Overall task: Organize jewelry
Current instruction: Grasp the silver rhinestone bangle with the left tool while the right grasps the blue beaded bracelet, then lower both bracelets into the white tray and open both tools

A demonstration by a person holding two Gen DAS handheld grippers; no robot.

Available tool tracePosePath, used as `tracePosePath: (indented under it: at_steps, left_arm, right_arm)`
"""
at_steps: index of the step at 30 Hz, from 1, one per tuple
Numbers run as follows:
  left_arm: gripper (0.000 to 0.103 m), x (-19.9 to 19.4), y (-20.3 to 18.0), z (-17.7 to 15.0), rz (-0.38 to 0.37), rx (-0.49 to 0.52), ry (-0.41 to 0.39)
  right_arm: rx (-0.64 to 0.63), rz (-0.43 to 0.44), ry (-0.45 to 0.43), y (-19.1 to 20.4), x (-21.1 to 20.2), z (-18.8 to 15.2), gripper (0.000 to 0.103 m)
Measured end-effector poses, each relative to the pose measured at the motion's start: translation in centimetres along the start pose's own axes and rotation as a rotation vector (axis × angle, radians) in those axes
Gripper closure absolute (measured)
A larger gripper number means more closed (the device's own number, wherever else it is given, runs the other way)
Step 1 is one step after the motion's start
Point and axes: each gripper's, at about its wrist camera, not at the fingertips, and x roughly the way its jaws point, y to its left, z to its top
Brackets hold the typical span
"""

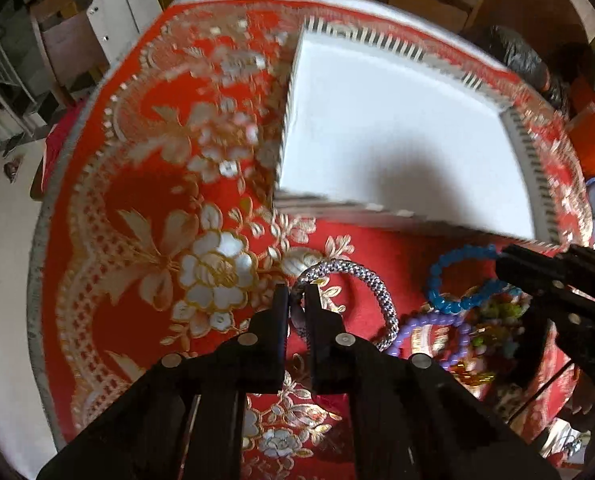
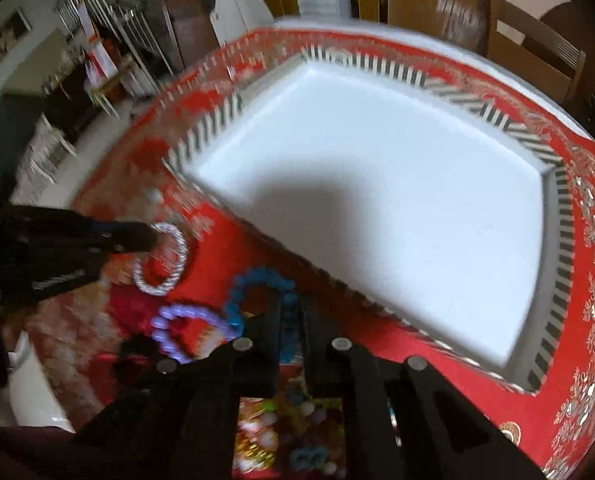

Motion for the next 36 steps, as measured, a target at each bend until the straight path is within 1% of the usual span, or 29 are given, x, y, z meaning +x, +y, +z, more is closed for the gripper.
tracePosePath:
  at_steps: [3,8,11,15,19,23,28,32,36]
  left_arm:
    - [0.103,-2.2,0.2,0.5,-0.013,0.007,-0.042]
    - [0.103,-4.7,-0.7,2.3,0.008,0.044,-0.107]
    - [0.103,-5.2,-1.2,3.5,0.026,0.070,-0.128]
    - [0.103,-4.2,-2.4,5.8,0.047,0.092,-0.137]
    - [0.103,-2.0,-3.3,7.0,0.083,0.101,-0.117]
    - [0.103,0.1,-3.4,7.8,0.112,0.100,-0.088]
    - [0.103,2.1,-3.3,8.3,0.131,0.091,-0.050]
    - [0.103,3.3,-3.1,8.4,0.134,0.081,-0.023]
    - [0.103,4.3,-2.6,8.5,0.137,0.057,-0.002]
  right_arm:
    - [-0.003,0.020,-0.050,0.2,-3.0,0.3,0.095]
    - [0.036,-0.004,-0.122,-1.2,-7.4,0.4,0.095]
    - [0.071,-0.020,-0.146,-2.5,-9.0,0.5,0.095]
    - [0.111,-0.075,-0.160,-4.7,-9.8,0.9,0.095]
    - [0.136,-0.115,-0.142,-6.6,-9.0,1.2,0.095]
    - [0.171,-0.120,-0.107,-8.1,-6.9,1.1,0.095]
    - [0.210,-0.082,-0.068,-8.7,-4.1,0.9,0.095]
    - [0.246,-0.103,-0.030,-10.5,-2.2,0.5,0.095]
    - [0.314,-0.121,0.011,-13.0,-0.8,0.0,0.094]
